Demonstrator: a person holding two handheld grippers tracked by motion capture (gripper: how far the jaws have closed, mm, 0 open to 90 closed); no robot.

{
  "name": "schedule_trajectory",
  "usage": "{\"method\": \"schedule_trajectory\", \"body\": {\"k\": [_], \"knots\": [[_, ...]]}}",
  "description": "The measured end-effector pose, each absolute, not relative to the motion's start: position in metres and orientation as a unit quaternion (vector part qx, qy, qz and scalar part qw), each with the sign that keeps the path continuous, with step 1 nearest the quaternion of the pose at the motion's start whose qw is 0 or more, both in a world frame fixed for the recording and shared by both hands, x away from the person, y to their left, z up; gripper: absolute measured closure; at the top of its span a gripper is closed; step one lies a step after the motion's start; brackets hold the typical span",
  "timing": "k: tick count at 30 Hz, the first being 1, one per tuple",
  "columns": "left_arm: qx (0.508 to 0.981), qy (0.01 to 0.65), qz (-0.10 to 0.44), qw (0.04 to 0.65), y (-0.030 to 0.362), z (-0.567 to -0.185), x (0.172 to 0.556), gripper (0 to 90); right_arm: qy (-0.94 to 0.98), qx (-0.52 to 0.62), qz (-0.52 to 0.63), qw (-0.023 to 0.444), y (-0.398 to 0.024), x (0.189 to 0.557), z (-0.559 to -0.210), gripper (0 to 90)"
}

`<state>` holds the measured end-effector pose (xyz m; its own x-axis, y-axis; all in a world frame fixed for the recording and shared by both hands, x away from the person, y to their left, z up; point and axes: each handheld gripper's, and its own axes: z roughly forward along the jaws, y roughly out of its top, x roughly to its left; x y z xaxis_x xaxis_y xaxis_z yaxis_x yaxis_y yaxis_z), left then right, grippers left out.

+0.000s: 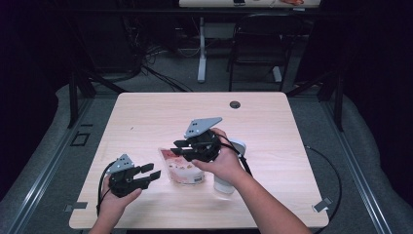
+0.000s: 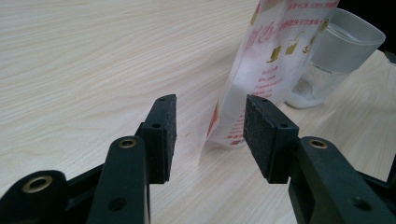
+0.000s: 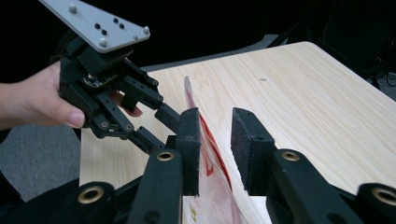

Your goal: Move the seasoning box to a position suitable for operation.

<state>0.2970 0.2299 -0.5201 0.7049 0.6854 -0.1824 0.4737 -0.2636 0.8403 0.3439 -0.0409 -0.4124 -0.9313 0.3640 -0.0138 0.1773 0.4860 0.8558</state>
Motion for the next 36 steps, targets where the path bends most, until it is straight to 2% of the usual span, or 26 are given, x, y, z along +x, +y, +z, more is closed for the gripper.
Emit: {"method": "schedule_trajectory", "body": {"k": [10,21,27,36], "knots": [[0.785,0.370,0.112,0.483,0.231,-0.520,0.297,54.7,0.879,0.140,0.444,0.105,-0.023,0.345,-0.417,75.6],[0.785,0.372,0.111,0.482,0.231,-0.521,0.298,54.6,0.886,0.138,0.432,0.092,-0.022,0.349,-0.416,78.4],[0.788,0.367,0.106,0.483,0.231,-0.521,0.298,53.1,0.889,0.131,0.431,0.081,-0.021,0.352,-0.415,87.7],[0.791,0.365,0.105,0.479,0.231,-0.521,0.298,51.9,0.893,0.120,0.426,0.075,-0.022,0.354,-0.414,89.9]]}}
